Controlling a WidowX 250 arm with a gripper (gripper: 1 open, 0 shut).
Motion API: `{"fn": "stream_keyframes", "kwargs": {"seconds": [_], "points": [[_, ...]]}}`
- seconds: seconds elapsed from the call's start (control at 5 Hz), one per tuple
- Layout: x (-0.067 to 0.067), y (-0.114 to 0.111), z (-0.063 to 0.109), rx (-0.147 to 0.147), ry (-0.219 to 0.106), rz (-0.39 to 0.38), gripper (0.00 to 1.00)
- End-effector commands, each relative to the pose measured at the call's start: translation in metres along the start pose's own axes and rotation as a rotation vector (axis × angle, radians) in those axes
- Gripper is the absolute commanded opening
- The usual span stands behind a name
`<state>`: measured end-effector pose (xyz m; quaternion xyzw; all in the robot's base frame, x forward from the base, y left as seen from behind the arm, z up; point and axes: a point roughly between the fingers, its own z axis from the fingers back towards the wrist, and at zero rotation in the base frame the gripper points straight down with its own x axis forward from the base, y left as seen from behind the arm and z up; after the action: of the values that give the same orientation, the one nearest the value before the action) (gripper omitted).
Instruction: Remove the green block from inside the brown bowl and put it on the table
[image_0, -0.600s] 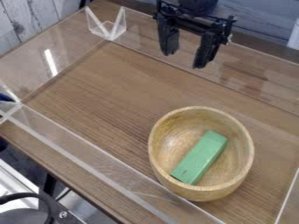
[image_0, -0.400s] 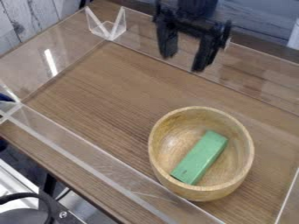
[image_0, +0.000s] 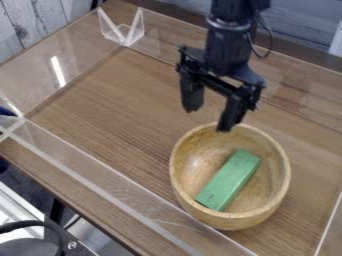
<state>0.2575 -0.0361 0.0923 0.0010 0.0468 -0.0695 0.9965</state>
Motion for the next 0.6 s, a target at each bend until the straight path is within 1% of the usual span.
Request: {"fn": "stream_keyframes", "kwargs": {"seconds": [0.0, 0.4], "points": [[0.006, -0.009, 0.008, 0.004, -0.088, -0.024, 1.00], [0.017, -0.022, 0.004, -0.012, -0.102, -0.138, 1.00]]}}
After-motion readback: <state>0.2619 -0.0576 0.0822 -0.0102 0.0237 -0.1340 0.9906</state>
